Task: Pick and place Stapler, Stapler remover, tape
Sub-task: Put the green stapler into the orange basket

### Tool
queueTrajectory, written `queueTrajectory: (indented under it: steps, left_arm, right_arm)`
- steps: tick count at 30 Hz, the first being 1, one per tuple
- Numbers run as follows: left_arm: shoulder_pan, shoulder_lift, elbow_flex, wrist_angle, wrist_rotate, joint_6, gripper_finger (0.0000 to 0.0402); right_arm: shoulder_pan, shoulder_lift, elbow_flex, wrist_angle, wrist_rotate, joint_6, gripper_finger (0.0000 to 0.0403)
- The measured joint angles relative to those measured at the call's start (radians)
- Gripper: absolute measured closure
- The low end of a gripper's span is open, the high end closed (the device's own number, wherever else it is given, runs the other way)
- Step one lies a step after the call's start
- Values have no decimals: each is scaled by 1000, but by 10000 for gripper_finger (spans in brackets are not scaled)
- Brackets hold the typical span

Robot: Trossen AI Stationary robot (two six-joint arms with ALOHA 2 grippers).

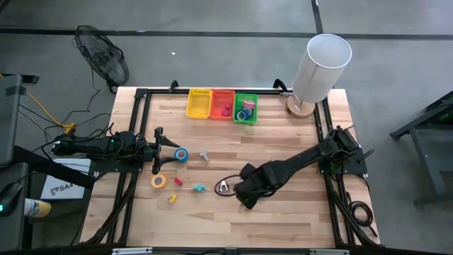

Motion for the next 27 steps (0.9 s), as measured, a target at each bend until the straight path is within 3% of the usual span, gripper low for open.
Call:
queueTrajectory:
  steps: [7,27]
  left_arm:
    - [0,0,0,0,0,0,163]
    - [0,0,0,0,0,0,163]
  right_arm:
    - [11,4,-182,59,-168,35,229]
    - [25,-9,-306,276,-84,-176,224]
